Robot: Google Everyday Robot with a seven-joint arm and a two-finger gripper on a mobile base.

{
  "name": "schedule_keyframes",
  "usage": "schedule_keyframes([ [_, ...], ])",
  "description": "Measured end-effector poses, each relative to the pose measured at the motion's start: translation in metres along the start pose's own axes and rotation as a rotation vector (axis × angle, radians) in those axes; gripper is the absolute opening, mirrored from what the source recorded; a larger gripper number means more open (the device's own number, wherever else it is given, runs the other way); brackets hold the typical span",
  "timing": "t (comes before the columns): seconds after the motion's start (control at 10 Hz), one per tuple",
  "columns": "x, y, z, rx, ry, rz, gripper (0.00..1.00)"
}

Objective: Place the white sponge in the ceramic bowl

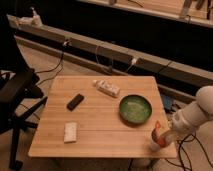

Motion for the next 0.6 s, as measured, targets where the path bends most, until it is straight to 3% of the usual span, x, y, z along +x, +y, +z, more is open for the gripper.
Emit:
schedule_keyframes([
  [0.2, -0.015, 0.001, -0.002, -0.010, 0.004, -0.002, 0.61],
  [0.4, -0.015, -0.007, -0.006, -0.043, 0.033, -0.040, 0.78],
  [0.6, 0.002, -0.033, -0.009, -0.093, 0.060, -0.112, 0.80],
])
